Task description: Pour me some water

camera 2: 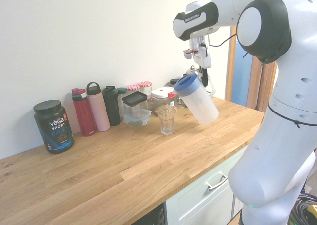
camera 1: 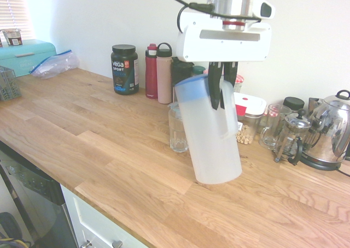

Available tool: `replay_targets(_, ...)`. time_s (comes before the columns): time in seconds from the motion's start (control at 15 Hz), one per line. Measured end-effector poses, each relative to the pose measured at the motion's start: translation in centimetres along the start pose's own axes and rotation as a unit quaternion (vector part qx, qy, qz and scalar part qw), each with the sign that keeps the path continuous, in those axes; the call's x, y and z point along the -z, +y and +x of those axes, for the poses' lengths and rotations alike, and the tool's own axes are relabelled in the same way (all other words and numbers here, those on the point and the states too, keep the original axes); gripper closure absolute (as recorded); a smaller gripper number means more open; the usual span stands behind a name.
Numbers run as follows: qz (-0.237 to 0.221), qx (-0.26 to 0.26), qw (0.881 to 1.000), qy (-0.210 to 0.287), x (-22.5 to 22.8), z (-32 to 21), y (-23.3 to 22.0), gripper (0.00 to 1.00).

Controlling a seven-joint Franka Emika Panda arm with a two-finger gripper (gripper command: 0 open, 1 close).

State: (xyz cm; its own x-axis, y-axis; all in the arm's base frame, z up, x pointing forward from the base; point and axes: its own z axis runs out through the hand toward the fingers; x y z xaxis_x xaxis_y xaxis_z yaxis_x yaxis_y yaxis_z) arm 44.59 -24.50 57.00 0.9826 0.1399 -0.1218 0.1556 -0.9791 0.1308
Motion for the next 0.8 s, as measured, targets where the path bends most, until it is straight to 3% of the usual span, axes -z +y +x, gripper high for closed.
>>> replay_targets(0.27,-0.044,0.022,0.999,-0.017,-2.7,-0.3,-1.5,1.00)
replay_targets(0.8,-0.120,0.026,0.992,-0.015,-2.0,1.9,-5.1,1.00)
